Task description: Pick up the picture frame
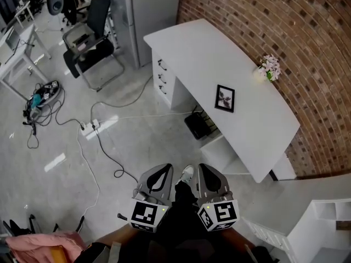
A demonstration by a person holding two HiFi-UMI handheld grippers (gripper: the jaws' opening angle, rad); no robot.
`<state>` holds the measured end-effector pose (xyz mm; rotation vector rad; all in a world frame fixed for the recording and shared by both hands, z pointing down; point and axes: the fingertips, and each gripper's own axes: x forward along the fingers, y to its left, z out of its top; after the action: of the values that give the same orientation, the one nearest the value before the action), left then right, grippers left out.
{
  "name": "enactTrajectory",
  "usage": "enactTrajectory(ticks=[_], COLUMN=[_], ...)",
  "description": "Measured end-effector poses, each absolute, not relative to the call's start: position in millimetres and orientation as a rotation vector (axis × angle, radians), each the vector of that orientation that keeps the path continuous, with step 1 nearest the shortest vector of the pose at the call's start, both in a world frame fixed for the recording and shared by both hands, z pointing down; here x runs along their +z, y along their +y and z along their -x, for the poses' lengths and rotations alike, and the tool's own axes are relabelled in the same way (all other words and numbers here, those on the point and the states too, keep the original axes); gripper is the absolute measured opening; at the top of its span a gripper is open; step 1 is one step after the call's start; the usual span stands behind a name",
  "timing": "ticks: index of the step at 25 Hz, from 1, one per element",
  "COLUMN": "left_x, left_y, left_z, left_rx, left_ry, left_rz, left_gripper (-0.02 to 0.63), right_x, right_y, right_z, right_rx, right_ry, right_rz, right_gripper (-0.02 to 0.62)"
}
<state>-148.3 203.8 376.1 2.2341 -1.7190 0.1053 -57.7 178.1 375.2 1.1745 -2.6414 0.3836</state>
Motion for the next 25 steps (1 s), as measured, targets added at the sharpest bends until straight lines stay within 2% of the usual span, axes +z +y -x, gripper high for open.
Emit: enactTrajectory(ticks=[11,25], left_x=[377,378], left_y=[101,-6], left_z=[128,52], left_rx=[0.175,0.199], left_ry=[-1.712,-1.63], left_rz=[-2.216,-2.299], left_gripper=[0.0,0.0], right_x=[380,382], right_y=[79,-19], right_z=[43,-32], right_rx=[0.412,0.396], right_ry=[-2.639,-2.602], right_rz=[-1.178,-1.276], right_gripper=[0.002,0.002])
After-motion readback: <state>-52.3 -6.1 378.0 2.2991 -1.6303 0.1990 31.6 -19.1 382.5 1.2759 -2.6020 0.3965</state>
